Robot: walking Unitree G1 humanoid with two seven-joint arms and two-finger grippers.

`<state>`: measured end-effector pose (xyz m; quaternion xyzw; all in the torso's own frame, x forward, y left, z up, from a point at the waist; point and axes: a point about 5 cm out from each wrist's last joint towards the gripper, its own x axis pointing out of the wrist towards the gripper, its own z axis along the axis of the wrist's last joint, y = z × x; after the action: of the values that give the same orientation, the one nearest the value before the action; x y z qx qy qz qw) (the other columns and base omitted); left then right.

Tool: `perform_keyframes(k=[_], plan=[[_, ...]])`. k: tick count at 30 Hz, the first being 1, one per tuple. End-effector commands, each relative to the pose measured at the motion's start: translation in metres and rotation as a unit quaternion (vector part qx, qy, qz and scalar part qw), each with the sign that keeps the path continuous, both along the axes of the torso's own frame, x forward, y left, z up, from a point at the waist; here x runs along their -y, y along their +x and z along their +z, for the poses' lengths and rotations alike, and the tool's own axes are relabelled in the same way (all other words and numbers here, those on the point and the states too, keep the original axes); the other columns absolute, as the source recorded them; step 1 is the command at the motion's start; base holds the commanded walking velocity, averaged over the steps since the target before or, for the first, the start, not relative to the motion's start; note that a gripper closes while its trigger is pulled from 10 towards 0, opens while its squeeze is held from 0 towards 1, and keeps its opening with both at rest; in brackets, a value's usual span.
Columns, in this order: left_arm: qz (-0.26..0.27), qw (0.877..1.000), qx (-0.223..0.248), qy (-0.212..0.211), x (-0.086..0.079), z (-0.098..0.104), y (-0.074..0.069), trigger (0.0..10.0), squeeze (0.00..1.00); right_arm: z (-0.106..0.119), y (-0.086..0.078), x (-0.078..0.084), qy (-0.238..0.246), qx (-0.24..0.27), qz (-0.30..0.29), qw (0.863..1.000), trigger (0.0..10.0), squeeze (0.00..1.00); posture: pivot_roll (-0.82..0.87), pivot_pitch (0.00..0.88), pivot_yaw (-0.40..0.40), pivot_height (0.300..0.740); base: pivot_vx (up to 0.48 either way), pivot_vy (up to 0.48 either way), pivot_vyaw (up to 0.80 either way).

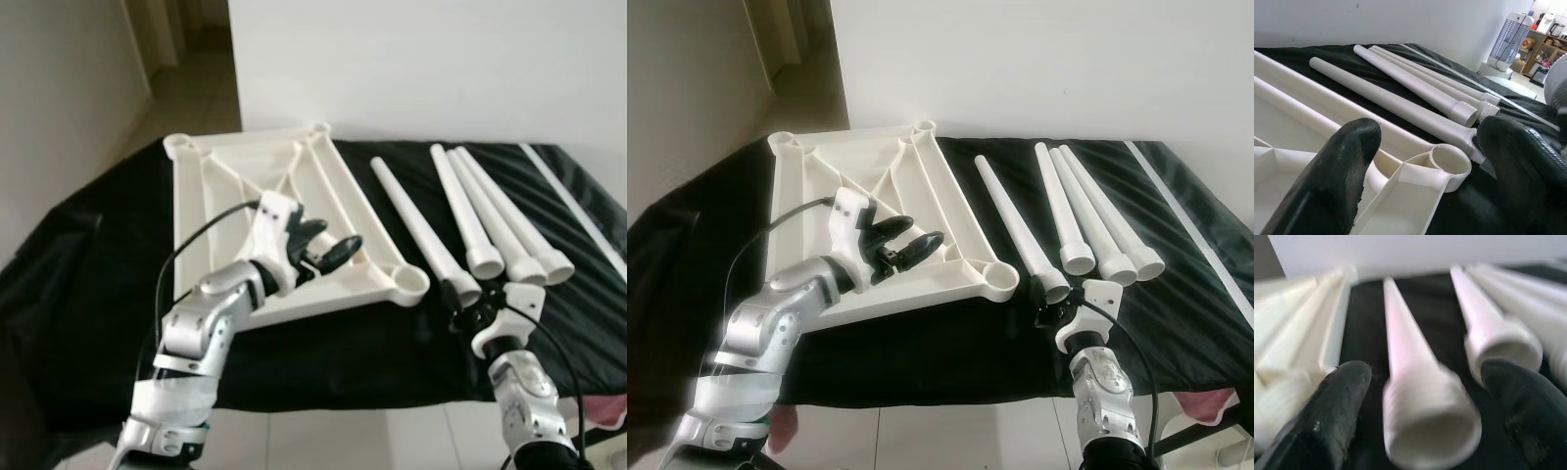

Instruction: Building children table

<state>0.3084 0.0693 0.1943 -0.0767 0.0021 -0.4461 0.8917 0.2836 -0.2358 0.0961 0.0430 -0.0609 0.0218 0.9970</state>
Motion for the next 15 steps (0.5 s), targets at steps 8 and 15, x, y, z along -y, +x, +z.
perform_keyframes(k=[8, 15], plan=[[0.019, 1.000, 0.001, 0.000, 0.000, 0.004, 0.001, 10.0, 0.00, 0.039, 0.006, 0.009, 0.016, 0.047, 0.004, 0.999, 10.0, 0.00, 0.06, 0.000, -0.023, 0.740, 0.000, 0.000, 0.00], [0.015, 1.000, 0.000, 0.000, 0.002, 0.004, 0.000, 10.0, 0.00, 0.052, 0.030, 0.011, 0.013, 0.017, -0.021, 1.000, 10.0, 0.00, 0.06, 0.000, -0.022, 0.740, 0.000, 0.000, 0.00]])
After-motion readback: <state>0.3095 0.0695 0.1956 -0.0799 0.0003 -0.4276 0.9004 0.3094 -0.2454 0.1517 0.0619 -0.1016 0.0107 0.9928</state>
